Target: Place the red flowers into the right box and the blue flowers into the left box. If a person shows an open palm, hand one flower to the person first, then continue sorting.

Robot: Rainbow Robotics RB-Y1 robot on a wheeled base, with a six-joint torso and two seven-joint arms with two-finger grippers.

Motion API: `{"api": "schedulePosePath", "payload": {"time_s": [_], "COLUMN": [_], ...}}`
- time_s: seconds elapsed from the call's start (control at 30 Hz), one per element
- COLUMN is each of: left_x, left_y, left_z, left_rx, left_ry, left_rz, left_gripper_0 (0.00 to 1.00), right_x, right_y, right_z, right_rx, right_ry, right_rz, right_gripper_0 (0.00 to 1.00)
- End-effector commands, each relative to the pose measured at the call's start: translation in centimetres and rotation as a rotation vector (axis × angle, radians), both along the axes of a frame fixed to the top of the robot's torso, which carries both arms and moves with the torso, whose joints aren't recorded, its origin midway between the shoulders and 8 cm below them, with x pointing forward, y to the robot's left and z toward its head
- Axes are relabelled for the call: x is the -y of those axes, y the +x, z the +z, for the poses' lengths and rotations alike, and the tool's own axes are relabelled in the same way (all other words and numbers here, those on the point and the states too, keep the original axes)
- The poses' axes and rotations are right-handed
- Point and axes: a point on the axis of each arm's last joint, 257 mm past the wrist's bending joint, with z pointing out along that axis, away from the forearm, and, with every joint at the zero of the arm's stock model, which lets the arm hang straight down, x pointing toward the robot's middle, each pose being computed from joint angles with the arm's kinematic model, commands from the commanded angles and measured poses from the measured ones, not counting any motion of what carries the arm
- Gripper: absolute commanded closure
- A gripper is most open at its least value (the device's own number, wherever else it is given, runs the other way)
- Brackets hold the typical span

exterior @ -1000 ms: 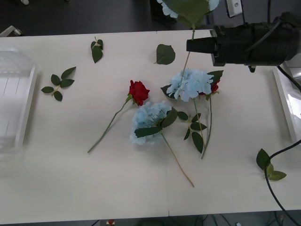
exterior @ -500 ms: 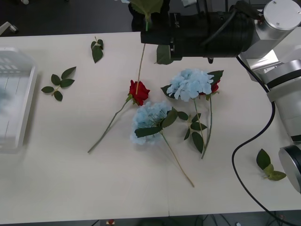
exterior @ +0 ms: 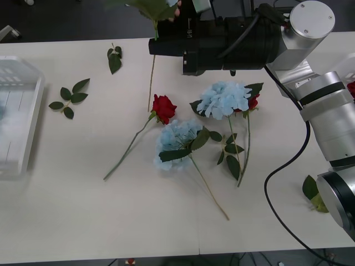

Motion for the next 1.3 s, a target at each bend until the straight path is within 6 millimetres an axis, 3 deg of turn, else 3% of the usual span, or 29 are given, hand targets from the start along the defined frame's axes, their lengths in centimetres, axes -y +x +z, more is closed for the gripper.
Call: {"api": "schedulePosePath", "payload": {"time_s": [0.03,0.47,0.57,0.67,0.73,0.93,1.1,1.3], "left_x": [-1.6,-1.6,-1.6,-1.6,-1.6,-1.6,-1.6,-1.6], "left_y": [0.8,0.8,0.8,0.8,0.8,0.8,0.8,0.8], "left_z": [4.5,4.5,4.5,4.5,4.5,4.5,4.5,4.5], "left_rx": [0.007,0.002,0.002,0.002,0.002,0.002,0.002,0.002], "left_ry": [0.098,0.103,0.103,0.103,0.103,0.103,0.103,0.103], "left_rz": [-0.039,-0.041,-0.041,-0.041,-0.041,-0.041,-0.041,-0.041], "left_gripper_0": [0.00,0.00,0.00,0.00,0.00,0.00,0.00,0.00], "right_x": [-1.7,-1.5,-0.9,-0.4,-0.3,0.2,0.8,0.6], "right_y": [-1.7,-1.3,0.2,2.5,4.8,8.9,11.6,14.2], "right_z": [2.6,2.7,4.7,7.8,11.0,16.7,19.2,20.4], "right_rx": [0.110,0.117,0.156,0.214,0.283,0.405,0.484,0.539], "right_ry": [0.010,0.015,0.047,0.076,0.102,0.137,0.090,0.013], "right_rz": [0.052,0.038,-0.019,-0.108,-0.207,-0.384,-0.466,-0.533], "right_gripper_0": [1.00,1.00,1.00,1.00,1.00,1.00,1.00,1.00]}}
